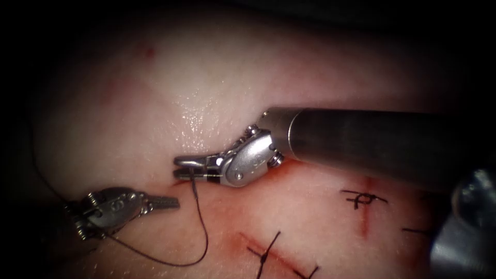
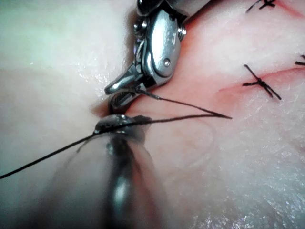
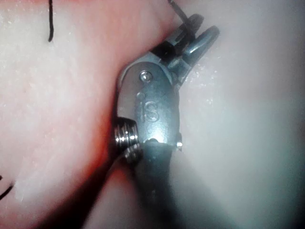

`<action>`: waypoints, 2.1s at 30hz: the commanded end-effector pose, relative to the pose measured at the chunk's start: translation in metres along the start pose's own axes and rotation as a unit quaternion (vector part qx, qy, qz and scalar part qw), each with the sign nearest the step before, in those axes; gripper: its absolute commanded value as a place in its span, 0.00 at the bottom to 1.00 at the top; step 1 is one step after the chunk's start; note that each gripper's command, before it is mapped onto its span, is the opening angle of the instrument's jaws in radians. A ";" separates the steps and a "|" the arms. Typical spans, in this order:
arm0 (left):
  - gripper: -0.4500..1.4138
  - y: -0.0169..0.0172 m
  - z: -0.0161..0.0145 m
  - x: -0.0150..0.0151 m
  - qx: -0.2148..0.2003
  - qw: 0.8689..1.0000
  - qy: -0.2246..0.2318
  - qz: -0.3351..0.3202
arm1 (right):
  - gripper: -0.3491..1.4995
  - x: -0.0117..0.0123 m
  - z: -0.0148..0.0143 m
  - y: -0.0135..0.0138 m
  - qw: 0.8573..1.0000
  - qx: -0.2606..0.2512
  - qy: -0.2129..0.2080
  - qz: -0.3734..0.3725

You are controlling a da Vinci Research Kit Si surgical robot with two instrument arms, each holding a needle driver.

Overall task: Wound Closure
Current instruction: Insert the needle through the skin above the incision with the right gripper.

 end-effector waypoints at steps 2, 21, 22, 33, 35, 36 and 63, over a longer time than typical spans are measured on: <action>0.05 -0.0003 0.0008 0.0002 0.000 1.000 0.001 0.001 | 0.00 -0.0009 0.0007 -0.0003 1.000 0.005 -0.001 0.004; 0.04 -0.0002 0.0006 0.0001 0.000 1.000 0.000 0.001 | 0.00 -0.0013 -0.0016 0.0005 0.999 0.000 -0.026 0.027; 0.04 -0.0002 0.0006 0.0002 0.000 1.000 0.000 0.001 | 0.00 -0.0012 -0.0017 0.0008 0.999 -0.004 -0.026 0.029; 0.03 0.0001 0.0007 0.0003 0.002 1.000 0.000 -0.001 | 0.00 -0.0008 -0.0024 0.0018 0.999 -0.005 -0.025 0.029; 0.03 0.0001 0.0007 0.0003 0.002 1.000 0.000 -0.001 | 0.00 -0.0007 -0.0024 0.0019 0.999 -0.005 -0.027 0.030; 0.03 0.0002 0.0007 0.0003 0.002 1.000 0.000 -0.001 | 0.00 -0.0007 -0.0024 0.0019 0.999 -0.003 -0.028 0.030; 0.00 0.0002 0.0006 0.0003 0.002 1.000 0.000 -0.001 | 0.00 -0.0011 -0.0008 -0.0001 0.997 0.065 -0.039 0.020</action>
